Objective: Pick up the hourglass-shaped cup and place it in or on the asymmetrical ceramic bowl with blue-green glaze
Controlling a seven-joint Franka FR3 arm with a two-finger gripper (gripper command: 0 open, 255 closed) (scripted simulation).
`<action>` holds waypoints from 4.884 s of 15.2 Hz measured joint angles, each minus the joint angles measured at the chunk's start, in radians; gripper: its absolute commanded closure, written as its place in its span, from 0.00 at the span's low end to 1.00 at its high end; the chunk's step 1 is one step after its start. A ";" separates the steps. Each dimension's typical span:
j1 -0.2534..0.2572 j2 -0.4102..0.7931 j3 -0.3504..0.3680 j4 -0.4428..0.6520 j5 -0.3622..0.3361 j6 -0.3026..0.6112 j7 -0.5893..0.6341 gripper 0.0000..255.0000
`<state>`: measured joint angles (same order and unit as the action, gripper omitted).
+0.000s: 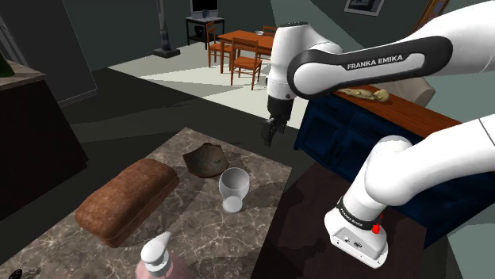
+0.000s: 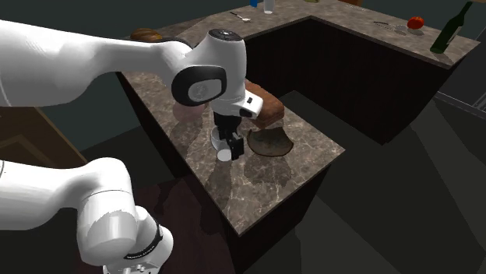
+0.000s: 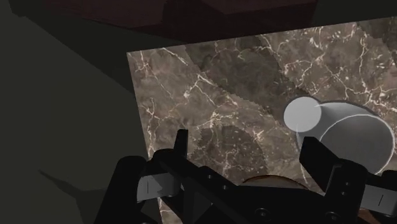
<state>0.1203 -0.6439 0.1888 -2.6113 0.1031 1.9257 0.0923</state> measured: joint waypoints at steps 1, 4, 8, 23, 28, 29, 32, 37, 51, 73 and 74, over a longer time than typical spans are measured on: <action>0.008 0.031 0.021 0.005 0.009 0.030 0.019 0.00; 0.030 0.109 0.078 -0.007 0.030 0.131 0.070 0.00; 0.052 0.224 0.157 0.007 0.041 0.248 0.148 0.00; 0.048 0.400 0.231 -0.023 0.008 0.461 0.229 0.00; 0.048 0.401 0.231 -0.023 0.008 0.461 0.229 1.00; 0.048 0.400 0.231 -0.023 0.008 0.461 0.229 1.00; 0.047 0.399 0.230 -0.022 0.008 0.461 0.229 1.00; 0.049 0.393 0.229 -0.020 0.010 0.452 0.226 1.00; 0.064 0.262 0.195 0.067 0.038 0.237 0.196 1.00; -0.009 0.395 0.125 0.441 -0.049 -0.011 0.132 1.00; -0.017 0.432 0.121 0.489 -0.062 -0.023 0.128 1.00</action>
<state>0.1032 -0.2118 0.3101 -2.1220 0.0416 1.9025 0.2200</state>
